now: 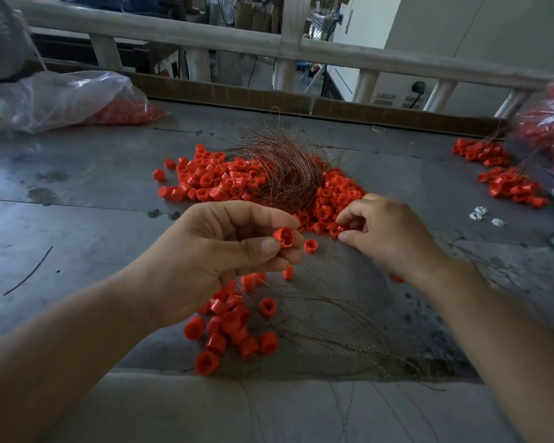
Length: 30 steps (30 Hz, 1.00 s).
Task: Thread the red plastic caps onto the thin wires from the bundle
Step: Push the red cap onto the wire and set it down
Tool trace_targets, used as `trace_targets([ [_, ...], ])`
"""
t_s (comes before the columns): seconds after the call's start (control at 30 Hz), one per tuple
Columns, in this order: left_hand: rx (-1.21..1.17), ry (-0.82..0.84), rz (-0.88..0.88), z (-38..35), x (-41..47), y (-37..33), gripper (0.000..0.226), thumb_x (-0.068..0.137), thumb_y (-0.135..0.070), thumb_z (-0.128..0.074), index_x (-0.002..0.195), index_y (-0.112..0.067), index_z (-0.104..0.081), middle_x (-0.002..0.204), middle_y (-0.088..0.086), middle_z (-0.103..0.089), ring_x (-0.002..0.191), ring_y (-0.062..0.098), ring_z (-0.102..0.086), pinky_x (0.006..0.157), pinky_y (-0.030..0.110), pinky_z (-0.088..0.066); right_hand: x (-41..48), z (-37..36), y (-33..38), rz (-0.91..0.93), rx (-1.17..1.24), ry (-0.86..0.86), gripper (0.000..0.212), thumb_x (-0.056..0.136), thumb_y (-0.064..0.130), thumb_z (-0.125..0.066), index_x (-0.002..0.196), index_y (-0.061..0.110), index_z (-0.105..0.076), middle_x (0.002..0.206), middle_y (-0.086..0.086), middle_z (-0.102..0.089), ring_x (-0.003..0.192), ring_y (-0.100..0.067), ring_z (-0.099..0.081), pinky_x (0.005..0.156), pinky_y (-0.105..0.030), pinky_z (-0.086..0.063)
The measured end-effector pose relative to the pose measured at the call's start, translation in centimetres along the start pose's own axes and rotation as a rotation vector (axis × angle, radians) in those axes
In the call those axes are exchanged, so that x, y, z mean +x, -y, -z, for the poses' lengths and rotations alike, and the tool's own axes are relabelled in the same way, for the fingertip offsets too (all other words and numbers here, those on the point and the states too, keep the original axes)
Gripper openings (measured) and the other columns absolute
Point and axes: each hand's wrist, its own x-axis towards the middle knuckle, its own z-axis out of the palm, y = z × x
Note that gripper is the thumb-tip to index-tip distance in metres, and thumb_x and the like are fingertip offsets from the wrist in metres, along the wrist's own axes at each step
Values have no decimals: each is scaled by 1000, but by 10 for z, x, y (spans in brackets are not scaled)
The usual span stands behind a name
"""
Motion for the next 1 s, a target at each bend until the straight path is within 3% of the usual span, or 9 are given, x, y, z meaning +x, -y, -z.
trace_targets([
  [0.1, 6, 2, -5, 1, -1, 0, 22, 65, -5, -66, 83, -15, -75, 84, 11, -73, 77, 17, -71, 64, 17, -54, 0, -1, 2, 2, -9, -26, 7, 82, 16, -65, 88, 18, -68, 83, 9, -51, 79, -10, -49, 72, -26, -41],
  [0.2, 17, -2, -3, 2, 1, 1, 24, 62, -10, -67, 84, -16, -75, 85, 10, -73, 79, 17, -71, 65, 18, -54, 1, 6, 2, -36, 121, -70, 8, 82, 11, -64, 81, 19, -66, 77, 5, -61, 72, -12, -56, 68, -22, -43],
  [0.27, 33, -9, -1, 2, 2, 2, 26, 60, -12, -67, 84, -18, -75, 85, 9, -73, 80, 17, -71, 66, 18, -54, -1, 14, 5, -104, 409, -58, 19, 84, 5, -61, 73, 21, -61, 68, 4, -64, 63, -10, -61, 59, -16, -46],
  [0.37, 58, -9, -7, 3, 2, 2, 24, 67, -7, -65, 85, -18, -75, 86, 8, -73, 81, 17, -71, 67, 18, -54, -8, 23, 18, -154, 935, 61, 22, 86, -2, -56, 78, 17, -62, 63, 1, -67, 58, -8, -64, 50, -16, -49],
  [0.47, 69, -46, -1, 2, 3, 2, 26, 67, -4, -60, 84, -17, -75, 82, 8, -73, 78, 17, -71, 65, 18, -54, -13, 26, 30, -170, 1171, 171, 19, 86, 0, -52, 81, 14, -65, 64, -2, -68, 56, -11, -64, 51, -19, -52],
  [0.77, 75, -93, -13, 0, 4, 1, 24, 63, -5, -60, 79, -16, -74, 79, 8, -73, 75, 17, -71, 62, 18, -54, -19, 26, 44, -178, 1328, 267, 14, 83, 3, -50, 83, 11, -61, 59, -3, -66, 50, -10, -62, 44, -16, -47],
  [1.0, 121, -111, -28, -1, 2, 2, 23, 62, -6, -61, 78, -15, -74, 80, 8, -73, 75, 17, -70, 62, 17, -53, -24, 24, 47, -87, 1288, 305, 23, 65, 19, -62, 86, 11, -63, 65, -3, -67, 60, -12, -64, 52, -18, -50],
])
